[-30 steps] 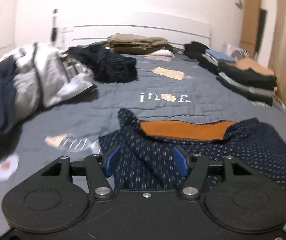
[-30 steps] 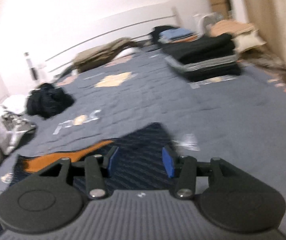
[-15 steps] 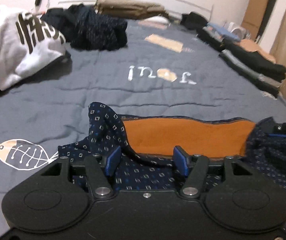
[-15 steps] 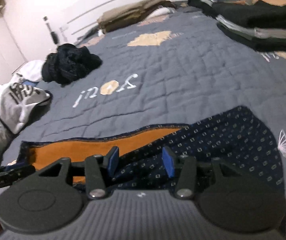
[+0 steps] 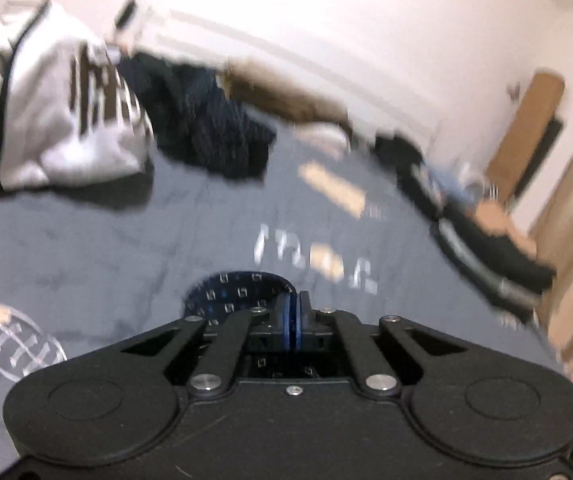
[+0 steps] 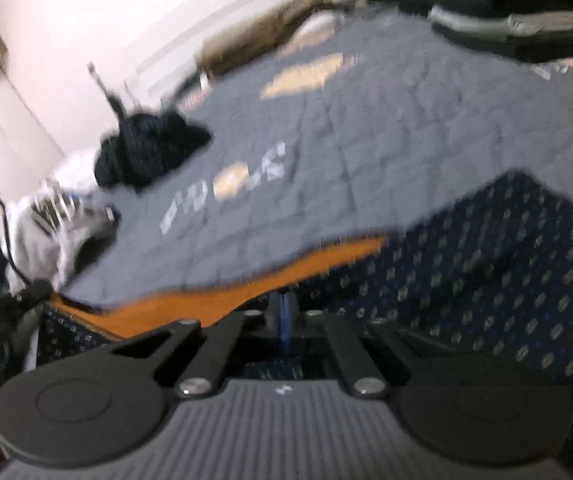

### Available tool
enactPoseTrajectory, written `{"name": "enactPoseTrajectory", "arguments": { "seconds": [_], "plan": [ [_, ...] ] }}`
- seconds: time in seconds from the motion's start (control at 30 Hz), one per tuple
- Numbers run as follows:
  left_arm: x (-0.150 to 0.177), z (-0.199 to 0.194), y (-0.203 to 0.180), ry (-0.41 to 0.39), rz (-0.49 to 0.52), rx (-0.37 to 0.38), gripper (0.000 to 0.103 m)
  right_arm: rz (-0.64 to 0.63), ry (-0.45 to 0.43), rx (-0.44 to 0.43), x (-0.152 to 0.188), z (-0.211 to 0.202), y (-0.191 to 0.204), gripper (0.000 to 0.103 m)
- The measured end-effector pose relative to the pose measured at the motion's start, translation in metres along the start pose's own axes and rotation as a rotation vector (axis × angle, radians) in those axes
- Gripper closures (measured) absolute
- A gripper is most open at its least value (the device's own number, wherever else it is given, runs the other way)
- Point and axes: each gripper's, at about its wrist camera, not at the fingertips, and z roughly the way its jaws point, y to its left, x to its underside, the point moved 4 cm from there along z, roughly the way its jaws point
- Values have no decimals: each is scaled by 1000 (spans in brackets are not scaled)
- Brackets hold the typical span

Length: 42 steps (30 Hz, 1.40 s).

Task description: Fold clothes

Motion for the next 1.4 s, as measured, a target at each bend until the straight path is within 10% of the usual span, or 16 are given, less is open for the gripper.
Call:
{"name": "enactPoseTrajectory", "arguments": {
  "seconds": [0.2, 0.27, 0.33, 0.63, 0.83, 0.9, 0.97, 1.03, 1.4],
  "plan": [
    [-1, 20, 16, 98, -81, -68, 91, 41, -104, 3, -25, -9, -7, 103],
    [2, 21, 19, 135, -48, -139, 50, 27, -94, 17, -28, -7, -8, 100],
    [1, 16, 18, 123, 12, -169, 36, 0, -67, 54, -26, -8, -9, 98],
    [14, 6, 14, 160, 334, -268, 36, -356, -13, 265, -26, -15, -13, 69],
    [39, 17, 15, 253, 407, -249, 36, -378, 55, 379, -24, -10, -52, 61],
    [44, 21, 16, 282, 417, -236, 55, -372, 73, 375, -19, -5, -59, 61],
    [41, 20, 19, 273, 394, -225, 90, -370, 71, 368, -15, 0, -63, 71],
    [38, 17, 22, 260, 368, -214, 93, -332, 59, 356, -16, 0, -65, 101],
    [1, -5, 31, 83, 252, -247, 97, -114, -283, 270, -54, -44, -66, 102]
  ]
}}
